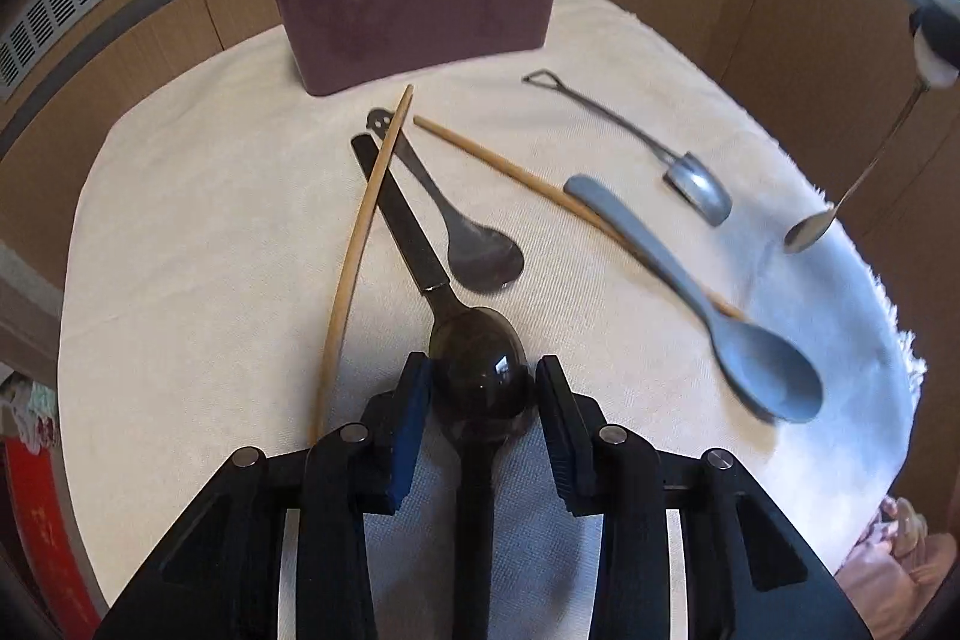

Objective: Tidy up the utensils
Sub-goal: 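Grasp the dark brown spoon with the left tool and lift it, then carry both held spoons to the maroon caddy and lower them inside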

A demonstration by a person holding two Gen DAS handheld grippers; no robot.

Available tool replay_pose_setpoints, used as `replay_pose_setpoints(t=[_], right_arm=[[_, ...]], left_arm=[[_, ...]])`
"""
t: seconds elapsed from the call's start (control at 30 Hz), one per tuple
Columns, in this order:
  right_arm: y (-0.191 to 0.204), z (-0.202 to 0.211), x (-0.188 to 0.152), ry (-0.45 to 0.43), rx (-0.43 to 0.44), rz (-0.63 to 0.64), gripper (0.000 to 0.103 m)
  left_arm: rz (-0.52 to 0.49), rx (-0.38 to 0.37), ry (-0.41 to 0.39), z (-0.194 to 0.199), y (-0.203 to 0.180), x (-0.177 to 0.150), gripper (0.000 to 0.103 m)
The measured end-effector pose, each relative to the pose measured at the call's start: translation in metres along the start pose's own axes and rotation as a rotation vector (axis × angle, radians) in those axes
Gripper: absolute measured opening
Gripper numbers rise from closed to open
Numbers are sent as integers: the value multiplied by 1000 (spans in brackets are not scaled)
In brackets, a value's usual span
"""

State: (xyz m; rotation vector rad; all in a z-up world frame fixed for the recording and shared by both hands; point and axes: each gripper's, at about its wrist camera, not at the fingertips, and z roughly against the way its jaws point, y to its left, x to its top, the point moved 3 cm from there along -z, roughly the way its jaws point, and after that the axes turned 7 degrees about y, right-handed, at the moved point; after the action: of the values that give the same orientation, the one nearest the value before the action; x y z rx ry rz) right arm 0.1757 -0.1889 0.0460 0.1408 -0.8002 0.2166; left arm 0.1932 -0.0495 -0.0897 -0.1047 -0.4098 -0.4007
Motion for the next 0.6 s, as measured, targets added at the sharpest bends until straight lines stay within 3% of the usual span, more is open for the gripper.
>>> replay_pose_setpoints(t=[0.33, 0.6], right_arm=[[12, 14, 8, -38, 18, 21, 20], [21, 28, 36, -87, 49, 43, 20]], left_arm=[[96, -35, -303, 98, 9, 2, 34], [83, -52, -455, 151, 8, 34, 34]])
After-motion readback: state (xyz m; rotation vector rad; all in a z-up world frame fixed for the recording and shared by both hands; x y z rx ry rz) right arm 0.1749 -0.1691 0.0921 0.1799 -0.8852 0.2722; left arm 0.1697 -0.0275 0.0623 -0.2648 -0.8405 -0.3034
